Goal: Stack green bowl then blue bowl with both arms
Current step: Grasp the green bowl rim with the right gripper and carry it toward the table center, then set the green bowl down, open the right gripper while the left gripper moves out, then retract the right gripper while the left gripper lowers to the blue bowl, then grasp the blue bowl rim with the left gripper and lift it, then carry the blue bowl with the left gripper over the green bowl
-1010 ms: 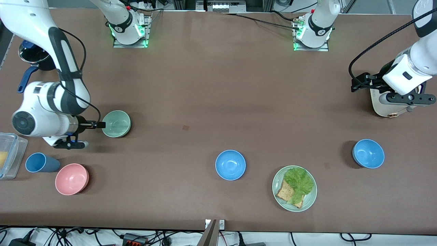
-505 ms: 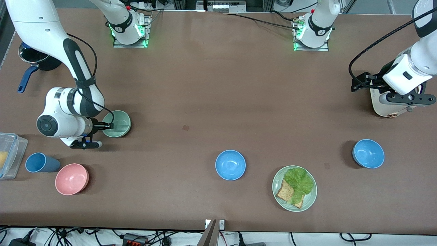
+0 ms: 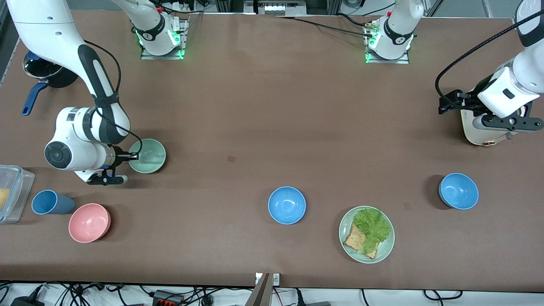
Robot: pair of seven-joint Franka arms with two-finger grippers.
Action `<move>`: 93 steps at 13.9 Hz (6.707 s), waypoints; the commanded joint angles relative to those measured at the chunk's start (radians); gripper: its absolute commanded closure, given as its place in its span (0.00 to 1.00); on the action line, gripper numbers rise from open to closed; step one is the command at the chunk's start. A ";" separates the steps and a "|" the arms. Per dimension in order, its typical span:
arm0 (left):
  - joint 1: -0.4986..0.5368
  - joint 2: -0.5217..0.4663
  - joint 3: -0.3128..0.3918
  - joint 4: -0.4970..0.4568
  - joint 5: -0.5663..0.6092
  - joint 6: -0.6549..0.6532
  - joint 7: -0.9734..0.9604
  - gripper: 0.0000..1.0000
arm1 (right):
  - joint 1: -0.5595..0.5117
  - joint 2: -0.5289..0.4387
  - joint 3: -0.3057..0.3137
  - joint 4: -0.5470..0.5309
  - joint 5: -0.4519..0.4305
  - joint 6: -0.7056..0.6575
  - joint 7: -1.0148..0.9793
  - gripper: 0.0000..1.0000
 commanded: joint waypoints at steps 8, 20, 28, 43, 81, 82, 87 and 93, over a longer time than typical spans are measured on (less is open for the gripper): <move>0.004 0.013 0.003 0.030 -0.002 -0.023 0.025 0.00 | 0.324 0.037 0.172 0.167 0.005 -0.030 0.451 1.00; 0.007 0.022 0.006 0.030 -0.003 -0.023 0.023 0.00 | 0.522 0.175 0.175 0.258 0.189 0.054 0.608 1.00; 0.045 0.183 0.012 0.154 0.005 -0.025 0.019 0.00 | 0.523 0.152 0.172 0.305 0.206 0.016 0.679 0.00; 0.284 0.682 0.018 0.376 0.106 0.307 0.407 0.00 | 0.123 -0.133 0.080 0.521 0.045 -0.372 0.469 0.00; 0.328 0.605 -0.265 0.378 -0.006 -0.015 0.376 0.99 | -0.096 -0.593 0.042 0.097 -0.049 -0.407 0.045 0.00; 0.328 0.594 -0.300 0.378 -0.008 -0.034 0.330 1.00 | -0.096 -0.593 0.042 0.097 -0.047 -0.412 0.045 0.00; 0.273 0.588 -0.534 0.379 0.008 -0.055 -0.132 1.00 | -0.096 -0.593 0.043 0.106 -0.041 -0.418 0.026 0.00; 0.093 0.600 -0.525 0.375 0.008 0.012 -0.369 1.00 | -0.096 -0.606 0.042 0.100 -0.042 -0.417 0.036 0.00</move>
